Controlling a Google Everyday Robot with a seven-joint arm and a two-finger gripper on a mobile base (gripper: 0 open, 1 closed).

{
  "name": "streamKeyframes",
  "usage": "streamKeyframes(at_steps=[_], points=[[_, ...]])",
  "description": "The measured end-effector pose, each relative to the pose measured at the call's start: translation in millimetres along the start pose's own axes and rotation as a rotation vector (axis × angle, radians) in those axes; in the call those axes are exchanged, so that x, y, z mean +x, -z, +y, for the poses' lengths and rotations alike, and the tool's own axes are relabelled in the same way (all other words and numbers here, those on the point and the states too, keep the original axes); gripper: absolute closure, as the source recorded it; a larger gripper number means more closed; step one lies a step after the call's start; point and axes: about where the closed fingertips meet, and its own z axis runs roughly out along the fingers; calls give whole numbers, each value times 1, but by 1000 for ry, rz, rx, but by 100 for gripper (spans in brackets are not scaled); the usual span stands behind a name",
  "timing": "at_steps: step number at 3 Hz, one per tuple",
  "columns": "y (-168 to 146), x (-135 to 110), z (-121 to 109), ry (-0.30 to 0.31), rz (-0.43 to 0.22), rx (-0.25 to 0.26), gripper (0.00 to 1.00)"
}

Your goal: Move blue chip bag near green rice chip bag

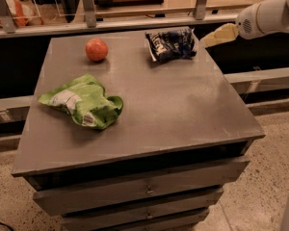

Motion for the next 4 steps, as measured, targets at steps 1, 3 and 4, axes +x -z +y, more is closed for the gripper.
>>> streamKeyframes(at_steps=[1,3,4], points=[[-24,7,9,52,19,-69,0],[-71,8,22,134,6,-172,0],[-87,5,25,154,-7,-192,0]])
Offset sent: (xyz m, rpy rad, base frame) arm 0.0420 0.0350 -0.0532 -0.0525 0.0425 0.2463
